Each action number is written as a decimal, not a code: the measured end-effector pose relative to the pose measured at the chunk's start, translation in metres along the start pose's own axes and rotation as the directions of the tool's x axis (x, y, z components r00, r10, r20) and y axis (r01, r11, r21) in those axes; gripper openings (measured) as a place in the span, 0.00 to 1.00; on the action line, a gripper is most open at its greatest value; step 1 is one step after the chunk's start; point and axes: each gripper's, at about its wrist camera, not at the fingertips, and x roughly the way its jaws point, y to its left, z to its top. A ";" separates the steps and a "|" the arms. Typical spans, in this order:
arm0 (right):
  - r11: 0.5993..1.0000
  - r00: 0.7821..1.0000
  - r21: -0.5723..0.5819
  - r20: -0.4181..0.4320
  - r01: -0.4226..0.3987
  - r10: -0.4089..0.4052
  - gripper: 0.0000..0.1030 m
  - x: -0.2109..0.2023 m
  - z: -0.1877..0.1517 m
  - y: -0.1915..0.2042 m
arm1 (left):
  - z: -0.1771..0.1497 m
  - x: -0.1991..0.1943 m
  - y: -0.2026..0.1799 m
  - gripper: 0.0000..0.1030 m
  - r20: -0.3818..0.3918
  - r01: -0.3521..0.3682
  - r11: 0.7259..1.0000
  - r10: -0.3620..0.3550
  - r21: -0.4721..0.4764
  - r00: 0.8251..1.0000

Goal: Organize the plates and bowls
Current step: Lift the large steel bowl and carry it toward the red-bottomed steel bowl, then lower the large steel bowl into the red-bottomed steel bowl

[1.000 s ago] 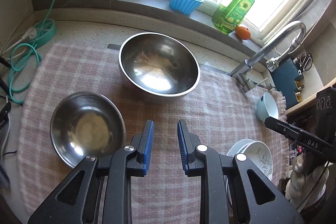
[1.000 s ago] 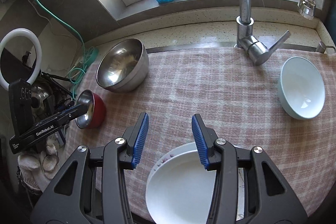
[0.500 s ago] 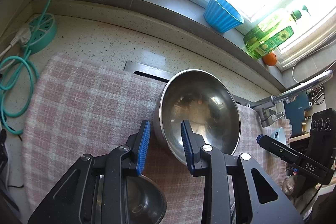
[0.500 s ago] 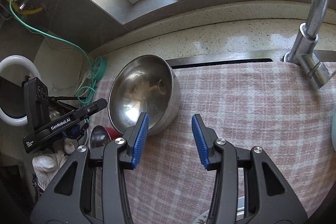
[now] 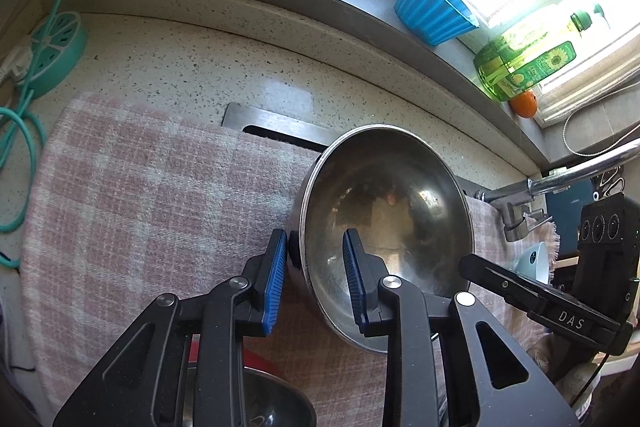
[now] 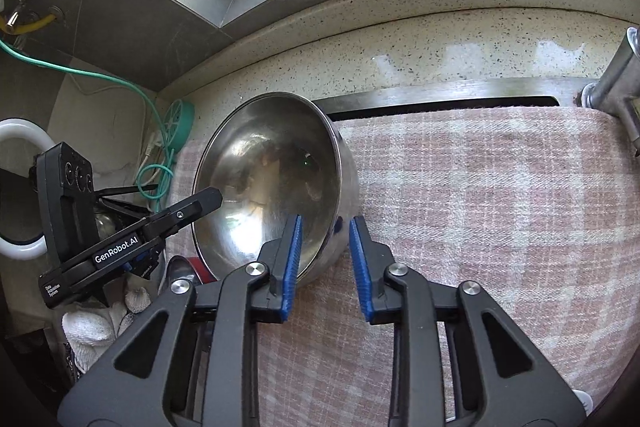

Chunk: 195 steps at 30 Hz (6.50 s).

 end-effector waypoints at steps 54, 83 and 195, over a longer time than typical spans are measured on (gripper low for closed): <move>0.999 1.000 -0.022 -0.001 0.023 -0.023 0.17 -0.071 -0.132 -0.057 | -0.137 -0.027 -0.070 0.22 0.035 0.012 0.997 -0.015 0.077 0.999; 0.998 0.999 -0.051 -0.008 0.040 -0.041 0.17 -0.063 -0.136 -0.054 | -0.144 -0.016 -0.067 0.22 0.026 -0.017 0.996 0.015 0.084 1.000; 0.947 1.000 -0.320 0.019 0.019 -0.014 0.11 -0.023 -0.104 0.128 | -0.129 -0.121 0.025 0.11 0.264 -0.097 0.995 0.095 -0.005 0.960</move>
